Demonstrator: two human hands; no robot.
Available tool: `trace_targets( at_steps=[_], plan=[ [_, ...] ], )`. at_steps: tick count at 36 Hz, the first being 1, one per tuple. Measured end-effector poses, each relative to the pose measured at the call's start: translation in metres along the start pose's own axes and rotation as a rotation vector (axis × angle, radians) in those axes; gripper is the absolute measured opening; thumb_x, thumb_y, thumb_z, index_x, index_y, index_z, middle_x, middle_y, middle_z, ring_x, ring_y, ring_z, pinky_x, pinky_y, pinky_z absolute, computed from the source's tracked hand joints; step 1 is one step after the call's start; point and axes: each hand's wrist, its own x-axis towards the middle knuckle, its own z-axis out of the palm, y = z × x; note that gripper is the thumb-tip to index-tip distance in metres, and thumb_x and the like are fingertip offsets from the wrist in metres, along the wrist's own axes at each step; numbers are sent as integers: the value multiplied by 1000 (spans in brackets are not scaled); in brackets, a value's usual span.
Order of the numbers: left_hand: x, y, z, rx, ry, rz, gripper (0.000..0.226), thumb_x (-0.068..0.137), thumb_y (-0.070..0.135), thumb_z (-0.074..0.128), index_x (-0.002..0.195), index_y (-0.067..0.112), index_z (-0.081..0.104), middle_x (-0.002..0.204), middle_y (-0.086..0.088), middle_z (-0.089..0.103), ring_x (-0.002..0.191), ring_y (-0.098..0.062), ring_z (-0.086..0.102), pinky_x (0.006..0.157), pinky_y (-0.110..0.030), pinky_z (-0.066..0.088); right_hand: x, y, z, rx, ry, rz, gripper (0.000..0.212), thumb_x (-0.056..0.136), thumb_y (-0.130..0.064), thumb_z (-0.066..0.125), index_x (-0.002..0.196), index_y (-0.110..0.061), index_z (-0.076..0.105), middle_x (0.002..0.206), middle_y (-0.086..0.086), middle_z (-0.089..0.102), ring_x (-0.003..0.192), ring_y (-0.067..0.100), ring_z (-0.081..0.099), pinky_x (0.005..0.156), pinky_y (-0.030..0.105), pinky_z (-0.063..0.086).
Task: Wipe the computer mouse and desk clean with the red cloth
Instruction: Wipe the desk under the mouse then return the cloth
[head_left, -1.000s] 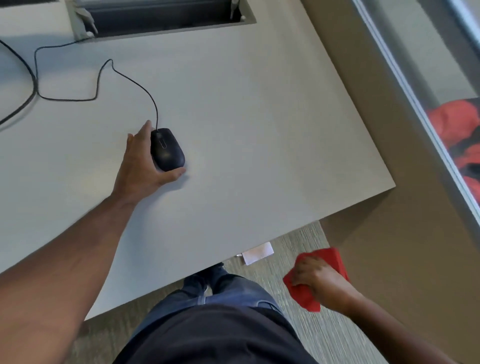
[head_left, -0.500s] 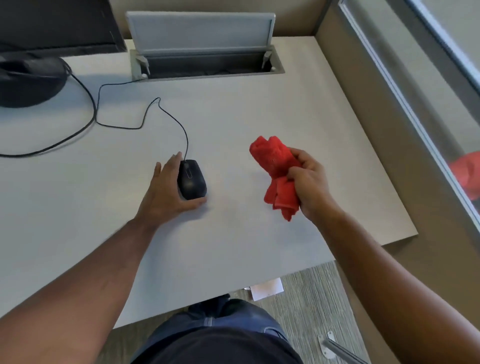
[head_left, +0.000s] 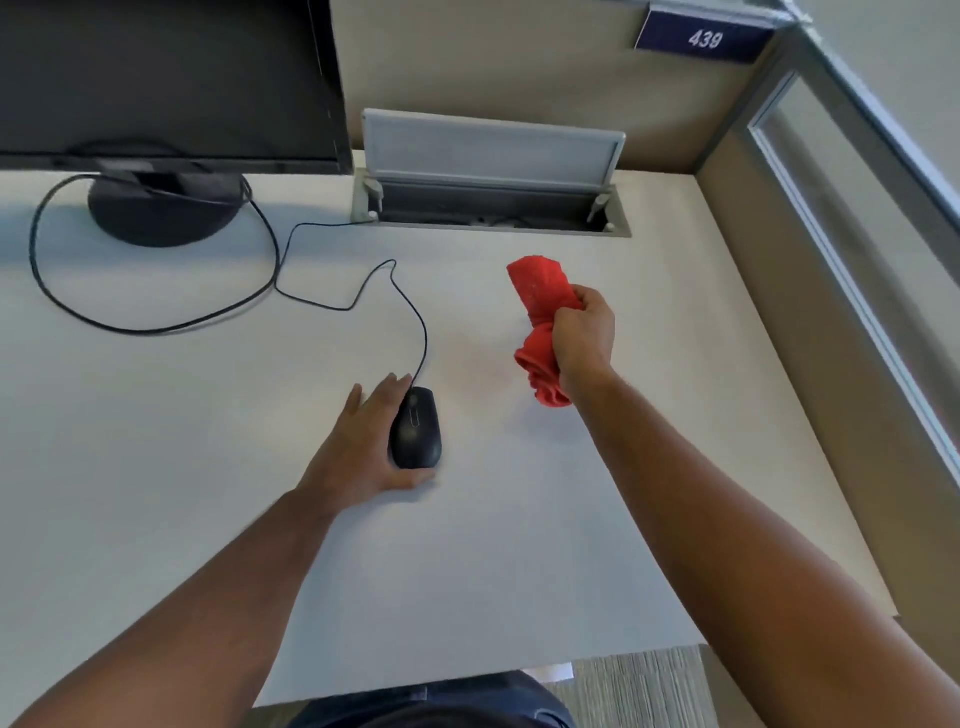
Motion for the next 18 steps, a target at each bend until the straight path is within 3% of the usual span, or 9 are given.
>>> trace_targets(
  at_steps=[3,7,9,12,15,18],
  plan=[
    [2,-3,0,6,-34,-28,137,52,82,82,163,39,14,169,20,19,159,-37,11,126,-53,27,25,-12,9,-21,30,-23,42,99,-6,38,128,-30,55,106,-1,65,82,22,70,52,28,58],
    [8,-5,-3,9,-34,-30,133,55,79,86,161,44,13,165,31,14,159,-34,13,121,-50,32,56,-26,20,-61,100,-49,43,100,-6,31,124,-34,52,98,-8,60,65,19,68,36,17,46],
    [11,-6,-4,11,-39,-26,133,55,78,85,161,44,13,166,31,13,160,-34,13,124,-49,30,73,-35,25,-88,145,-63,46,98,-4,25,119,-38,49,94,-10,58,53,20,71,35,21,48],
    [11,-8,-4,2,-41,-47,135,55,78,85,161,50,7,167,34,10,162,-29,11,121,-51,37,97,-45,32,-154,176,-116,53,93,-2,21,124,-37,47,100,-5,59,49,22,72,42,39,59],
    [9,-8,-4,12,-33,-64,139,54,80,84,161,53,0,167,38,4,164,-20,6,115,-49,43,119,-51,40,-270,189,-175,48,88,-3,22,117,-32,47,114,1,59,71,32,73,51,58,60],
    [10,-7,-4,23,-22,-72,140,52,80,85,161,53,1,166,40,5,163,-15,9,110,-49,48,138,-53,50,-351,207,-206,43,89,1,33,120,-23,50,123,6,59,95,34,66,69,55,61]
  ],
)
